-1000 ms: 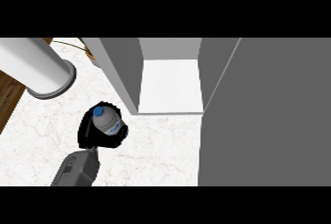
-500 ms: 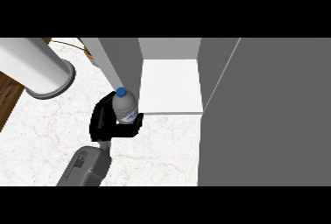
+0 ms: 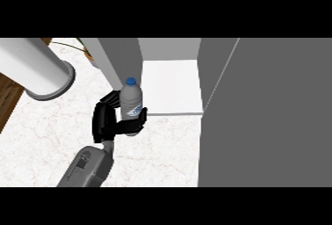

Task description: Pick up the bottled water, place it into the cabinet and close the cabinet

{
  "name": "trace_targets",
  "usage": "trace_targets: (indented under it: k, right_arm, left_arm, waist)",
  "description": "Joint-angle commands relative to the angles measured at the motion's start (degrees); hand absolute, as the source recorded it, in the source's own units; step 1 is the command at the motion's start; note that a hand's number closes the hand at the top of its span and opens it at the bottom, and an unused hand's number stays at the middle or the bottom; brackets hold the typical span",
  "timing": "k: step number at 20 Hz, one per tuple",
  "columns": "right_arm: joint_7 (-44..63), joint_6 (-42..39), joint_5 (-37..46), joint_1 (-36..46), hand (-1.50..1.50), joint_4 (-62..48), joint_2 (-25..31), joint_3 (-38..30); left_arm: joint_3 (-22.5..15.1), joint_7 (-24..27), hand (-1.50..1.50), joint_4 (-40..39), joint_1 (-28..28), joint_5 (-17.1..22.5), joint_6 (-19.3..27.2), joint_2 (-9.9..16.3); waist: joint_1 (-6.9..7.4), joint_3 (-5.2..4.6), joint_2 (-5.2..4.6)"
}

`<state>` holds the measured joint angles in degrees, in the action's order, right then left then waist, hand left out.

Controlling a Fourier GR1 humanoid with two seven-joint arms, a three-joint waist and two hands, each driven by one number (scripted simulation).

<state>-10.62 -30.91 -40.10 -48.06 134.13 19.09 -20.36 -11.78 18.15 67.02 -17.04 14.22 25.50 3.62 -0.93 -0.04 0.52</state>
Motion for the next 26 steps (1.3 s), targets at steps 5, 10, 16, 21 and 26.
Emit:
trace_targets:
  k: [5, 10, 16, 21, 26]
  right_arm:
    - [1.4, 0.1, -4.2, -0.7, -1.50, 5.4, 1.1, 0.5]
    - [1.7, 1.8, -4.4, 0.7, -1.50, 5.6, 1.0, 2.5]
    - [1.1, 0.8, -3.7, 2.7, -1.50, 1.8, 2.3, 3.2]
    - [0.8, 0.2, -3.9, 1.9, -1.50, 3.3, 2.4, 3.5]
    - [0.1, -1.1, -3.1, 3.7, -1.50, 1.2, 3.7, 3.6]
  left_arm:
    - [-3.4, -7.7, 1.50, -5.6, -13.9, -2.6, 5.5, -3.4]
    - [-3.7, -7.5, 1.50, -5.8, -13.6, -2.0, 7.0, -3.4]
    - [-2.9, -7.7, 1.50, -6.8, -15.4, -3.6, 10.0, -2.7]
    - [-2.3, -7.4, 1.50, -6.7, -15.3, -4.5, 11.3, -0.2]
    - [-3.2, -5.3, -1.50, -8.1, -14.2, -6.8, 14.4, 0.4]
  waist:
    - [-3.36, -0.05, -0.92]
    - [-4.16, -0.12, -1.19]
    - [-5.16, -0.04, -1.60]
    - [-6.08, -0.07, -1.44]
    - [-7.79, -0.06, -2.07]
